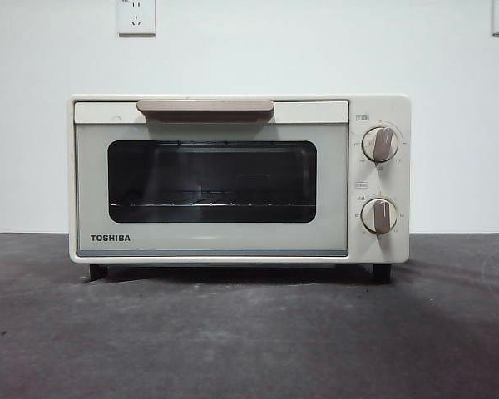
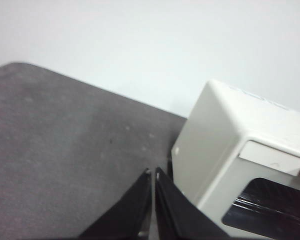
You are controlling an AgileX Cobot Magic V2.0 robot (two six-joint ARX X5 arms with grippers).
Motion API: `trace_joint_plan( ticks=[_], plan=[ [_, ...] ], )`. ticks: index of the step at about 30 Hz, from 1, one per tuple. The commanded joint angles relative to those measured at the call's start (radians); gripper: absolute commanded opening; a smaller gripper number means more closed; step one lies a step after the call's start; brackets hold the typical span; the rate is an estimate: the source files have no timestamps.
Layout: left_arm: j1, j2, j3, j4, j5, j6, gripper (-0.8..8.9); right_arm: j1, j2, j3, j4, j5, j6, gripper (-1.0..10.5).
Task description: The left arm flap open the oven, the right arm pick bread and place it into oven, the left arm flap close the oven
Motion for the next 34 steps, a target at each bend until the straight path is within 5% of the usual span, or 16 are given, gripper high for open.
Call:
trace_joint_plan(
  ticks=[1,6,14,19,25,34],
  plan=[
    [-0.004,0.078,0.100,-0.058,0.029,-0.020,0.18,0.000,0.055,0.084,-0.037,-0.035,0.020,0.1],
    [-0.004,0.231,0.262,-0.169,0.170,0.018,0.18,0.000,0.174,0.220,-0.170,-0.133,-0.026,0.1],
    [-0.016,0.450,0.479,-0.310,0.500,0.116,0.18,0.000,0.346,0.436,-0.383,-0.366,-0.202,0.1],
    [-0.068,0.528,0.547,-0.377,0.696,0.158,0.19,0.057,0.423,0.532,-0.458,-0.393,-0.241,0.1],
    [-0.143,0.550,0.581,-0.470,0.728,0.230,0.19,0.205,0.447,0.564,-0.480,-0.386,-0.320,0.1],
    [-0.183,0.546,0.581,-0.478,0.731,0.225,0.35,0.218,0.439,0.565,-0.504,-0.390,-0.291,0.1]
  ],
)
